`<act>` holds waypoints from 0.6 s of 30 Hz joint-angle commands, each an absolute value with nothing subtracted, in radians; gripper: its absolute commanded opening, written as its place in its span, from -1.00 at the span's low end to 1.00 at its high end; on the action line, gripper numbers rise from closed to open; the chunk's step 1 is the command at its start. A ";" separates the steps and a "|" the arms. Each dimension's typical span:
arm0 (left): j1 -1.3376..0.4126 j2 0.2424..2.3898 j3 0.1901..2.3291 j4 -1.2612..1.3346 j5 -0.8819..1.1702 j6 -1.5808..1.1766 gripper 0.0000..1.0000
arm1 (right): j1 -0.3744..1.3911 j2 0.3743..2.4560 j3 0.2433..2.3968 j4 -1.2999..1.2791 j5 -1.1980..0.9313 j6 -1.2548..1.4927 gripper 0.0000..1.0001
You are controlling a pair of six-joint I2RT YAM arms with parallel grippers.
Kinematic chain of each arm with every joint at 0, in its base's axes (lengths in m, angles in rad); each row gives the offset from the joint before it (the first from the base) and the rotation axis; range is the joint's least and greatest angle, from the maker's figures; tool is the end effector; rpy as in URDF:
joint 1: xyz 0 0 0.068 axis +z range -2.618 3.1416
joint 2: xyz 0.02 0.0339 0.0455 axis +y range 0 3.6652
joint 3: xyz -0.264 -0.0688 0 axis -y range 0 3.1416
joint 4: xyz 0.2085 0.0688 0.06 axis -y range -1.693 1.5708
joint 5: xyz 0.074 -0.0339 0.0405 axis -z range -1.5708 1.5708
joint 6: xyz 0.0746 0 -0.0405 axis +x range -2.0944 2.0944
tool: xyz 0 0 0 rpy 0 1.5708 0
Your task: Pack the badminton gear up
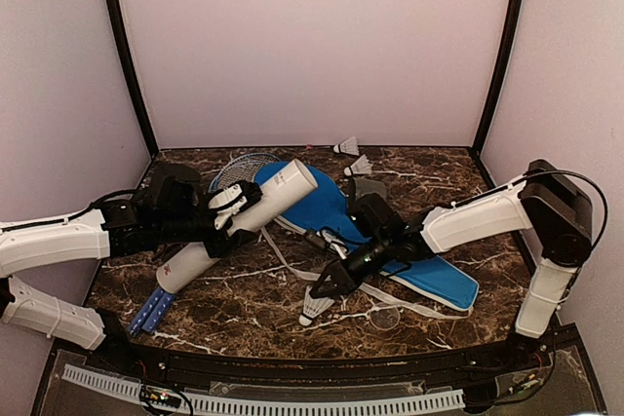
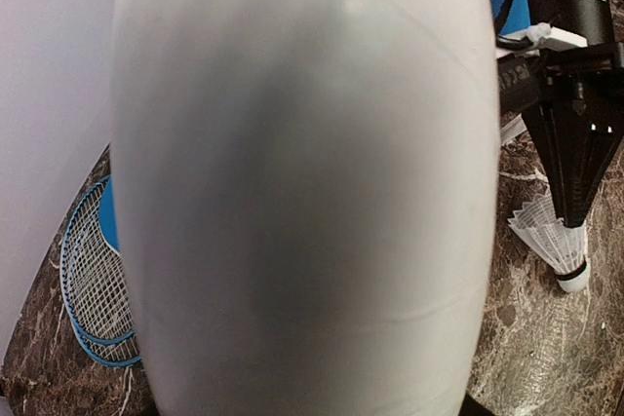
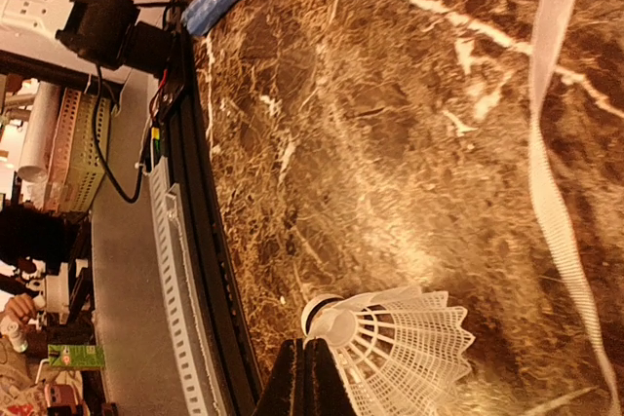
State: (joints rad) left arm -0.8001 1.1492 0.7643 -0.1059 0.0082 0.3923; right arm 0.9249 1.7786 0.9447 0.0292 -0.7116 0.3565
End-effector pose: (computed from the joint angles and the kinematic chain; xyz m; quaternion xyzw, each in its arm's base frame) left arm 0.1798 -0.1861 0.2617 0.4833 0.7085 -0.1075 0.5028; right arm 0.1715 0.3084 0.1637 -0.3688 0.7981 0.4684 0.0877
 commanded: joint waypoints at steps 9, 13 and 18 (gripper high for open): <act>-0.798 1.129 0.789 -0.092 0.009 0.396 0.16 | 0.975 1.724 1.025 -0.017 -0.760 0.333 -1.00; -0.798 1.123 0.786 -0.086 0.018 0.397 0.16 | 0.933 1.586 0.950 0.041 -0.543 0.384 -1.00; -0.806 1.144 0.797 -0.101 0.031 0.401 0.16 | 0.825 1.429 0.860 0.128 -0.358 0.449 -1.00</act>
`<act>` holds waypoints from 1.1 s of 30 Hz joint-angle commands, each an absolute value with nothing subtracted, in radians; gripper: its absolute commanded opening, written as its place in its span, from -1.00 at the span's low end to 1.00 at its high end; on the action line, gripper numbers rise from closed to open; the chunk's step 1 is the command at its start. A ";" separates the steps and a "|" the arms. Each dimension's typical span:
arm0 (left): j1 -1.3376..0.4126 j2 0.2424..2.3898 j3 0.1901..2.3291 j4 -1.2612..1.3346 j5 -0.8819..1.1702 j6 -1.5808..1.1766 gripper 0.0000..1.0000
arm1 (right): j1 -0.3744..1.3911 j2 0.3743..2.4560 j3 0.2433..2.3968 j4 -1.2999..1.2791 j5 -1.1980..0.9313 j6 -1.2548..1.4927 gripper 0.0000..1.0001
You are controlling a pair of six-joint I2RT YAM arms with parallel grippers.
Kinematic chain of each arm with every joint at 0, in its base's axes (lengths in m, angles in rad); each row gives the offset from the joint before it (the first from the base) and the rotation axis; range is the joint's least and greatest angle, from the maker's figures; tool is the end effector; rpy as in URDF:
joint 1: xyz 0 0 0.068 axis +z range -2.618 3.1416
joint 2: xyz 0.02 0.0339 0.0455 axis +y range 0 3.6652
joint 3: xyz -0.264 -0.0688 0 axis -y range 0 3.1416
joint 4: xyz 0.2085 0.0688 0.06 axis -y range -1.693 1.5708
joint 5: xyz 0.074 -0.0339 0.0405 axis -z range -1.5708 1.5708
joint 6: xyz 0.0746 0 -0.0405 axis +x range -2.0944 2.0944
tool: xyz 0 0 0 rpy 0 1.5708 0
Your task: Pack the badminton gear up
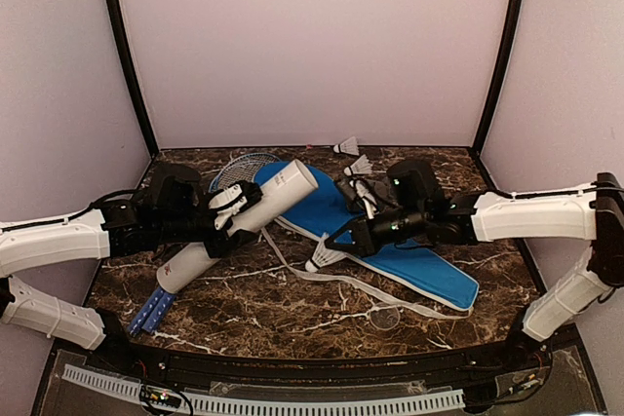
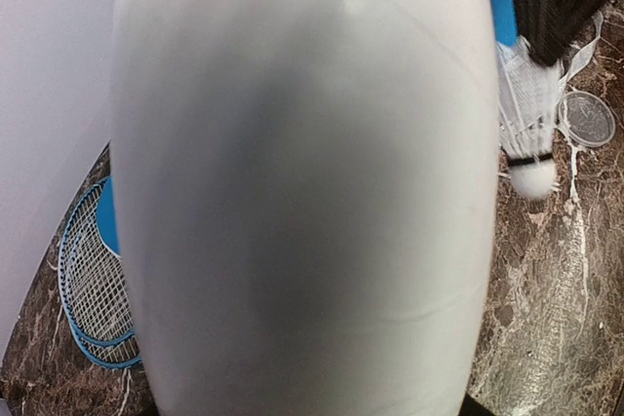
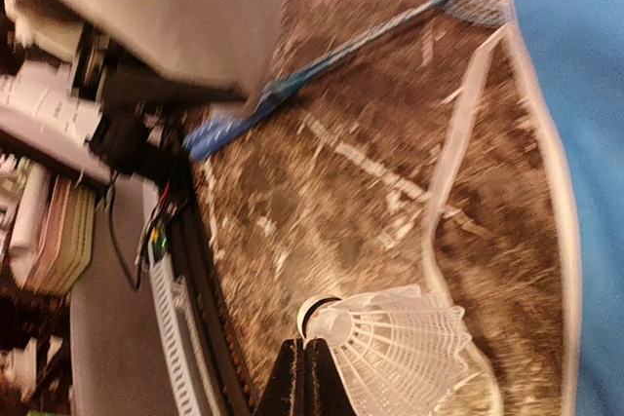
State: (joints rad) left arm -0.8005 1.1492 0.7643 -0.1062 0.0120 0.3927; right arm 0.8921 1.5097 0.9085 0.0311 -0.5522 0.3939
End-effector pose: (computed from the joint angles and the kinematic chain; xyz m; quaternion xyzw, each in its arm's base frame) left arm 0.1796 -0.1863 0.2616 0.4845 0.7079 -0.1091 0.5023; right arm 0.1739 0.2780 0.2343 -0.3349 0.7859 0.4682 0.2260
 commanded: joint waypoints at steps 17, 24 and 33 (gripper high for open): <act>-0.839 1.156 0.799 -0.120 0.043 0.416 0.16 | 0.787 1.212 0.858 0.416 -0.484 0.513 -1.00; -0.841 1.157 0.797 -0.119 0.050 0.418 0.16 | 0.790 1.342 0.939 0.357 -0.657 0.514 -1.00; -0.867 1.148 0.785 -0.114 0.029 0.437 0.16 | 0.788 1.448 1.097 0.117 -0.684 0.455 -1.00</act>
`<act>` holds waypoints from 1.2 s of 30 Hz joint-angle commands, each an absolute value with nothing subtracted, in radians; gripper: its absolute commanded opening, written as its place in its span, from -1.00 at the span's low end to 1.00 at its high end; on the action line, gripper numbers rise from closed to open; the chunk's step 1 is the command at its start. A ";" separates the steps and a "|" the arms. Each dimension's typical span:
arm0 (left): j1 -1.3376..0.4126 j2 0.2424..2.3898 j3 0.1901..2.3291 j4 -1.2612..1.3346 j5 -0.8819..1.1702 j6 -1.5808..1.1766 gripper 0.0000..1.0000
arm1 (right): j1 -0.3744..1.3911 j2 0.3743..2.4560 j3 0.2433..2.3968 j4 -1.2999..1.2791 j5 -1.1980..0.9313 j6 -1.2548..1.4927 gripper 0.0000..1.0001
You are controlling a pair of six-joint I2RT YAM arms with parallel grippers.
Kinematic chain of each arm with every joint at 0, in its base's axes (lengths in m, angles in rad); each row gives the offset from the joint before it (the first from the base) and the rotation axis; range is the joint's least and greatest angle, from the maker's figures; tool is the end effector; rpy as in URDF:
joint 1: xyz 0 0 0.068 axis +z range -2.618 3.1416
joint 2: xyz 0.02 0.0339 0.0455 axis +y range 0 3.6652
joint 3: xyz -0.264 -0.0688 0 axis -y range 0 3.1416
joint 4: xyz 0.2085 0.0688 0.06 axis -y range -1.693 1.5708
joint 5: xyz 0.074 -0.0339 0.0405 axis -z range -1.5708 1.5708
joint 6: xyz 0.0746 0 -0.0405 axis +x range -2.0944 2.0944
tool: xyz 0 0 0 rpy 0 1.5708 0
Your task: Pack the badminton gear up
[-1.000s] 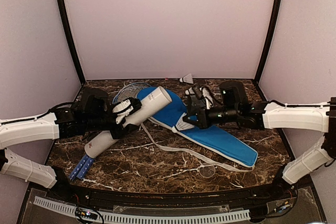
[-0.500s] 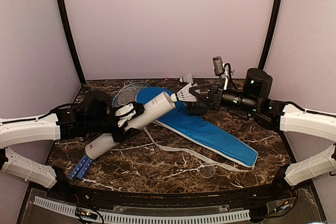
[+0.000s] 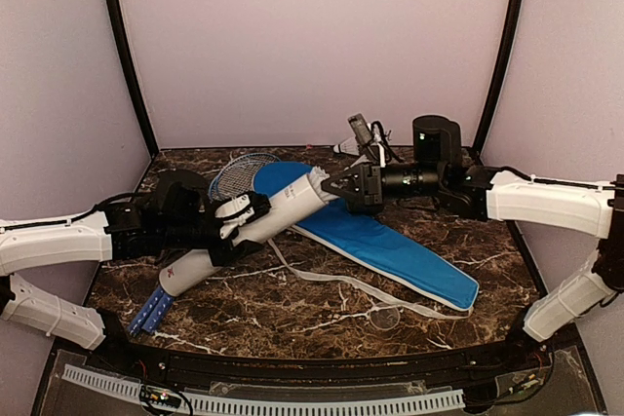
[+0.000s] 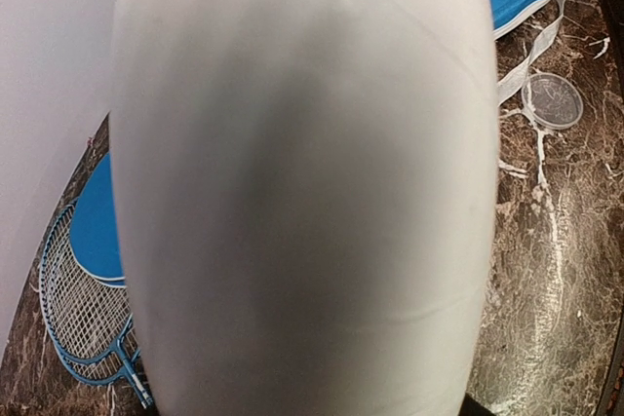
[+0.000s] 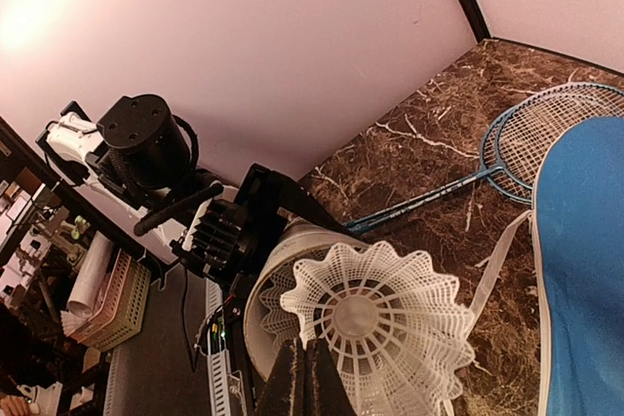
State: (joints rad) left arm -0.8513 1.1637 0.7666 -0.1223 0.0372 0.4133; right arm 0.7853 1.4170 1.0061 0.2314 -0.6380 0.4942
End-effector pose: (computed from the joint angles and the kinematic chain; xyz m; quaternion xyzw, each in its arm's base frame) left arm 0.1692 -0.1973 0.2569 0.5186 0.6921 -0.1247 0.4863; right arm 0.1994 0.2622 0.3222 -0.3046 0.6921 0.5564 0.3445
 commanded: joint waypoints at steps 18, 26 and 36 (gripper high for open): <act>-0.885 1.150 0.782 -0.108 0.027 0.443 0.16 | 0.791 1.575 1.194 0.056 -0.849 0.462 -1.00; -0.891 1.159 0.785 -0.114 0.026 0.444 0.16 | 0.802 1.586 1.207 0.058 -0.834 0.450 -1.00; -0.893 1.161 0.788 -0.112 -0.001 0.434 0.16 | 0.807 1.557 1.202 -0.036 -0.728 0.387 -0.64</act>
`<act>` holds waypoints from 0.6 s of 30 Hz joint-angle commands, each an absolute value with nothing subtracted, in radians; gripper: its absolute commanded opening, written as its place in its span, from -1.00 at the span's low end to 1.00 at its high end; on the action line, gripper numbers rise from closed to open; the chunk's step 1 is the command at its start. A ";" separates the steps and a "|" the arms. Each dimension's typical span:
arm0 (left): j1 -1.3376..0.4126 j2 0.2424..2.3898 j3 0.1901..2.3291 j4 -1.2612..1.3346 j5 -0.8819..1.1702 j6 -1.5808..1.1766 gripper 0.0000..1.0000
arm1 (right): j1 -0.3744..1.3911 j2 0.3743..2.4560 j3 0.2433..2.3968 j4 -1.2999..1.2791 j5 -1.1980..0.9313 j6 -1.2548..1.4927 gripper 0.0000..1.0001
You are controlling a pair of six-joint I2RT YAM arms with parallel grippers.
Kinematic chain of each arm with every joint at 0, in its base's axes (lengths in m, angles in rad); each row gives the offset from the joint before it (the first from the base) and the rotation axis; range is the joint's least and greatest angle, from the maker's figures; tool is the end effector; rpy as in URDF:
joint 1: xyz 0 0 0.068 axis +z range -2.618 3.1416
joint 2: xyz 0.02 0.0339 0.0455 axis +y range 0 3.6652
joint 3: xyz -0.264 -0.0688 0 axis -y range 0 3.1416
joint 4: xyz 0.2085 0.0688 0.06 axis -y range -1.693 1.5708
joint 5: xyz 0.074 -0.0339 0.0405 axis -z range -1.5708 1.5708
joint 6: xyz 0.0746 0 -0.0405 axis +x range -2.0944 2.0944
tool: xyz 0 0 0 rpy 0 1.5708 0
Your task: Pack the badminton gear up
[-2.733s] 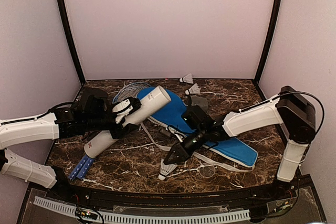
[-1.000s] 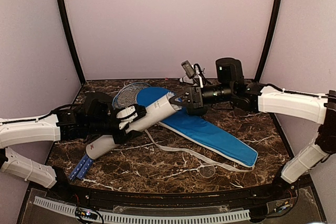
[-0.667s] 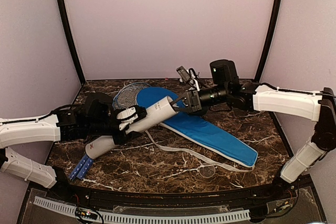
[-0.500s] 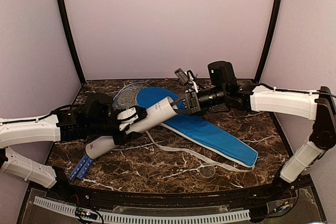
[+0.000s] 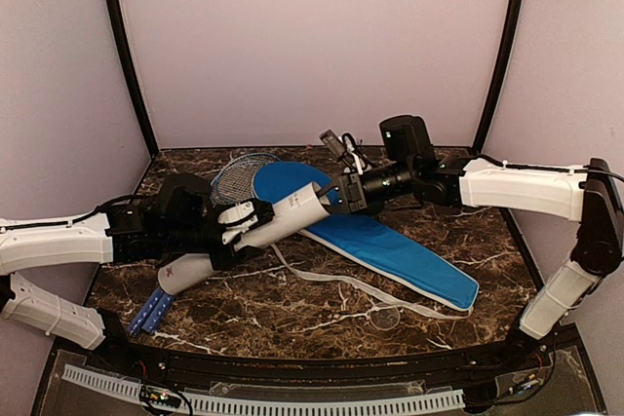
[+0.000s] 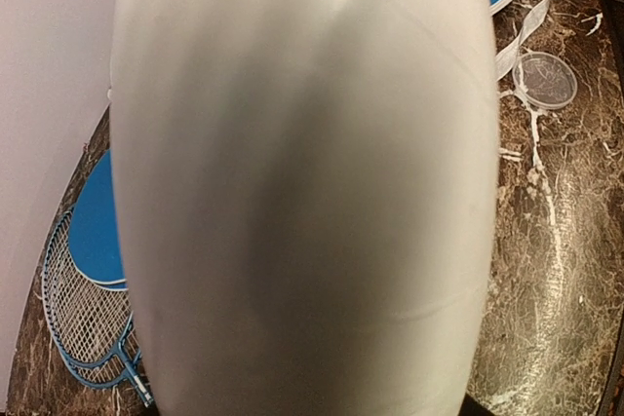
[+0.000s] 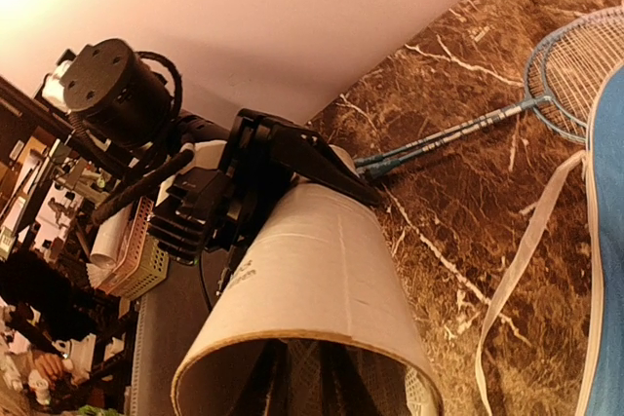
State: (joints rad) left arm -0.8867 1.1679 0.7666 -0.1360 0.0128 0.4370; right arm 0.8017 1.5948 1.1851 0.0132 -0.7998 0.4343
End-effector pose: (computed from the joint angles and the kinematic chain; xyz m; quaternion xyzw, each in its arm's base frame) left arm 0.1633 -0.2017 0.2541 0.5368 0.6839 -0.1156 0.4804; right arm 0.2103 0.2942 0.3008 -0.3521 0.7145 0.5598 0.2281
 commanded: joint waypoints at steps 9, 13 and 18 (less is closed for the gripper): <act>-0.893 1.161 0.789 -0.105 -0.043 0.418 0.16 | 0.756 1.427 1.162 -0.155 -0.594 0.317 0.03; -0.891 1.163 0.790 -0.101 -0.076 0.412 0.16 | 0.721 1.365 1.119 -0.169 -0.548 0.305 0.34; -0.858 1.166 0.801 -0.101 -0.094 0.392 0.16 | 0.664 1.290 1.062 -0.108 -0.410 0.364 0.57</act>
